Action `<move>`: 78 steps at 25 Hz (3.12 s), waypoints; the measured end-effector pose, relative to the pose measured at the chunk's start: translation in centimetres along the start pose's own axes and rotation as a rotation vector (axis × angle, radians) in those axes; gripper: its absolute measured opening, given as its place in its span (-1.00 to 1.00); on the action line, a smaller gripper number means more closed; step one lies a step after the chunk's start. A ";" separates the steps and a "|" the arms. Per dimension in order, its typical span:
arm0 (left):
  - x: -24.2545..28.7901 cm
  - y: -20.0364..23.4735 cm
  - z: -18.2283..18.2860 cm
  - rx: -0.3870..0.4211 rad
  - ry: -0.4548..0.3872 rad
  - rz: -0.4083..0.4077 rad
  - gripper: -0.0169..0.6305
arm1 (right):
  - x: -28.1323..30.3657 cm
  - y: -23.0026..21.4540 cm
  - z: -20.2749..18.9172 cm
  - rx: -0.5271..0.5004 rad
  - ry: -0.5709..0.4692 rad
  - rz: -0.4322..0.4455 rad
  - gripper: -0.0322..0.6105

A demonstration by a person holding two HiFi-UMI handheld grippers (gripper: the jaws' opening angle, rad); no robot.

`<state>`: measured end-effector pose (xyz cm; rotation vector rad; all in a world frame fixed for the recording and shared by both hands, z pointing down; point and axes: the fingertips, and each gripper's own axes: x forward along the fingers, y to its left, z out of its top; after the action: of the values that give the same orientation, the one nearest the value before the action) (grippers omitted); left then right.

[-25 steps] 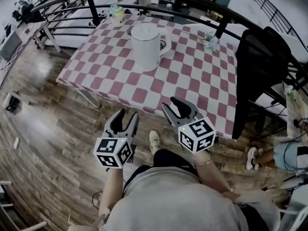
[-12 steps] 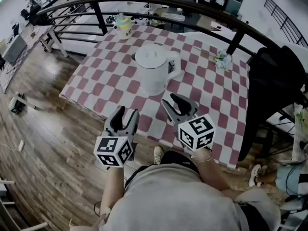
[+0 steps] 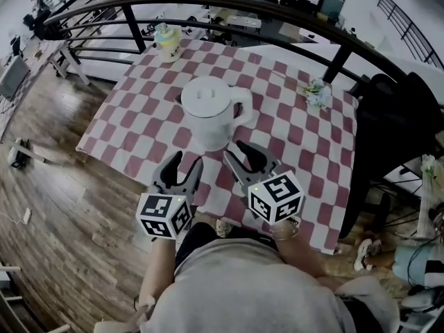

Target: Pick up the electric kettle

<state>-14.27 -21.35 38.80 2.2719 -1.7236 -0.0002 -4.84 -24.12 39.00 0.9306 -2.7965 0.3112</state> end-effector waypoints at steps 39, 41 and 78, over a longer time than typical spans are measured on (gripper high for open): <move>11.4 7.4 -3.5 0.046 0.176 -0.423 0.24 | 7.0 -15.7 -3.6 0.073 0.170 -0.433 -0.19; 11.7 7.1 -3.6 0.047 0.178 -0.460 0.25 | 7.5 -15.9 -3.8 0.083 0.176 -0.426 -0.19; 12.5 6.0 -3.6 0.128 0.191 -0.640 0.30 | 8.3 -16.0 -3.9 0.007 0.225 -0.444 -0.41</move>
<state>-15.77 -33.80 45.77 2.7120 -0.8745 0.1902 -1.31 -40.34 46.98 1.3838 -2.3101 0.3326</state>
